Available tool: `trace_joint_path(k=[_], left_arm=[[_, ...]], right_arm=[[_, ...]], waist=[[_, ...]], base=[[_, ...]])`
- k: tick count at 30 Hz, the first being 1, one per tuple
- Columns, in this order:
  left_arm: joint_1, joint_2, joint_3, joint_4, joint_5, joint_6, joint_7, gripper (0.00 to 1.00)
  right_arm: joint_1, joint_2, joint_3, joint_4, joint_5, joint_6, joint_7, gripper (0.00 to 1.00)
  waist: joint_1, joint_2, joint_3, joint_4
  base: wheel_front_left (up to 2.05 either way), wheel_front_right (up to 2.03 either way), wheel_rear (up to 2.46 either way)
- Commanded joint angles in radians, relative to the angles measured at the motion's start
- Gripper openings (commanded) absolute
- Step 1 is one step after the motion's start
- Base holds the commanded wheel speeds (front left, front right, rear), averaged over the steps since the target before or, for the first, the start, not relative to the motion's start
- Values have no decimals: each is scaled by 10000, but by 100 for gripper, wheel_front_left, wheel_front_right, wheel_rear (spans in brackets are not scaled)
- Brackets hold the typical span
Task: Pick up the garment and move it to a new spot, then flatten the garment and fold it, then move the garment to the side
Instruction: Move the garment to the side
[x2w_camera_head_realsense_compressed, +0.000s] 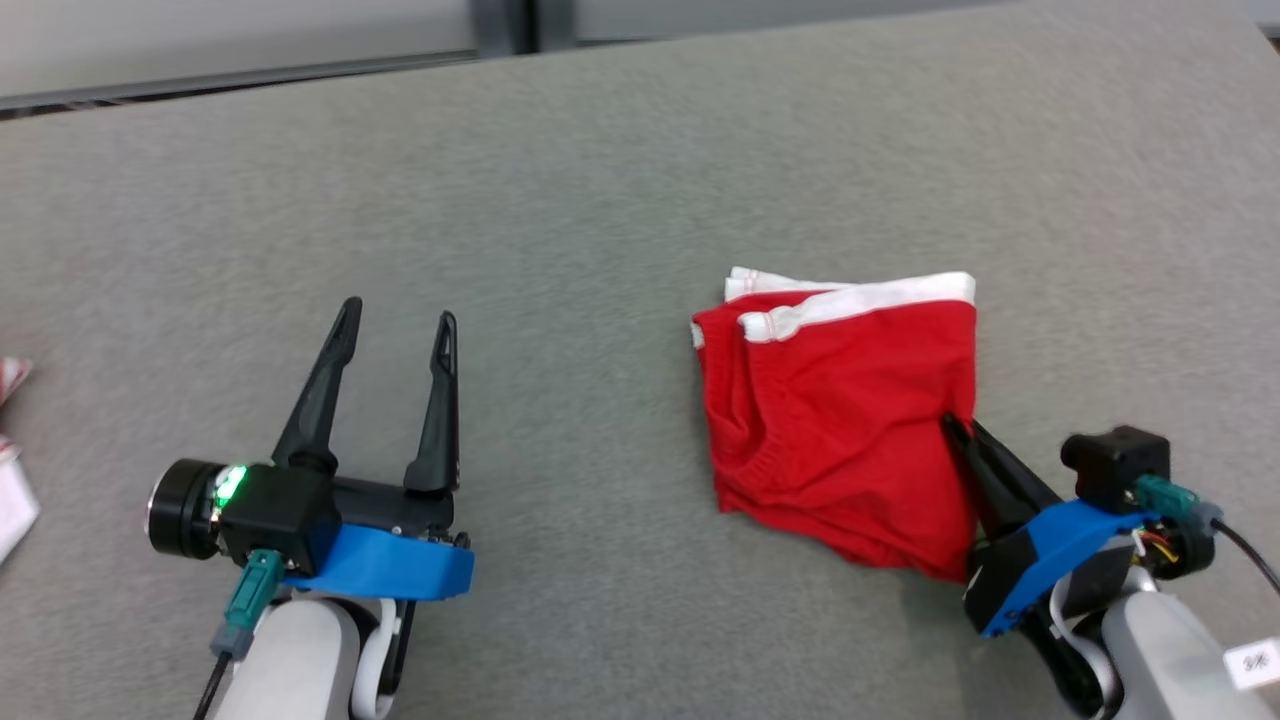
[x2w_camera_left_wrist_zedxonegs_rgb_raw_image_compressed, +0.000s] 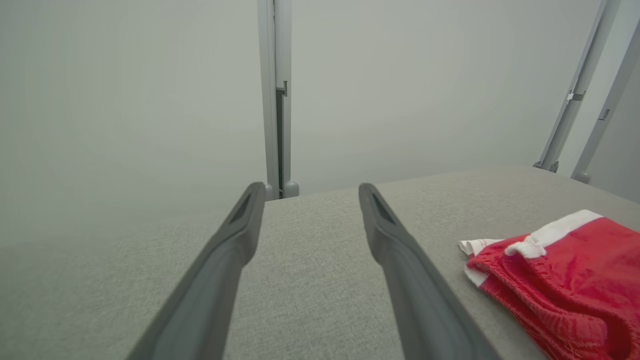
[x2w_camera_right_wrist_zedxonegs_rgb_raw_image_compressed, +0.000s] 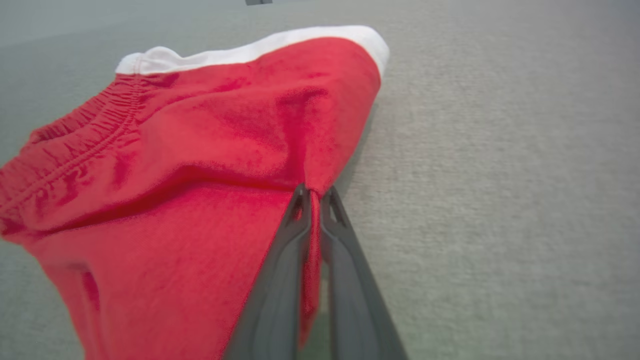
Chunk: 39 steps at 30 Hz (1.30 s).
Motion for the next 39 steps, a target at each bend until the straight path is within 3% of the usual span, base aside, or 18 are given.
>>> trace_joint_path(k=[1, 7, 18, 34, 38, 39], left_arm=[[-61, 78, -5, -71, 92, -25, -44, 100], [-518, 228, -233, -223, 269, -152, 31, 100], [-1670, 412, -675, -561, 608, -387, 236, 100], [-2411, 474, -989, -607, 713, -447, 172, 100], [-2455, 466, -1029, -490, 648, -443, 135, 100], [-2442, 447, -1042, -442, 620, -441, 137, 100]], right_arm=[[-41, -166, -54, 24, 78, 1, -18, 0], [-815, -780, -409, 501, 279, 1, -228, 0], [-3488, -1782, -1825, 2159, 97, -1, -988, 0], [-4449, -1800, -3369, 3352, -1180, -1, -1852, 0], [-4392, -1563, -3625, 3452, -1554, -1, -1987, 41], [-4295, -1520, -3719, 3464, -1666, -1, -2010, 67]], waist=[[-1, -1, -226, -511], [-1, -1, 443, -917], [-1, -1, 1864, -581], [-1, -1, 2640, -627], [-1, -1, 2588, -608], [-1, -1, 2530, -587]], base=[[0, 0, 0], [0, 0, 0], [0, 0, 0], [0, 0, 0], [0, 0, 0], [0, 0, 0]])
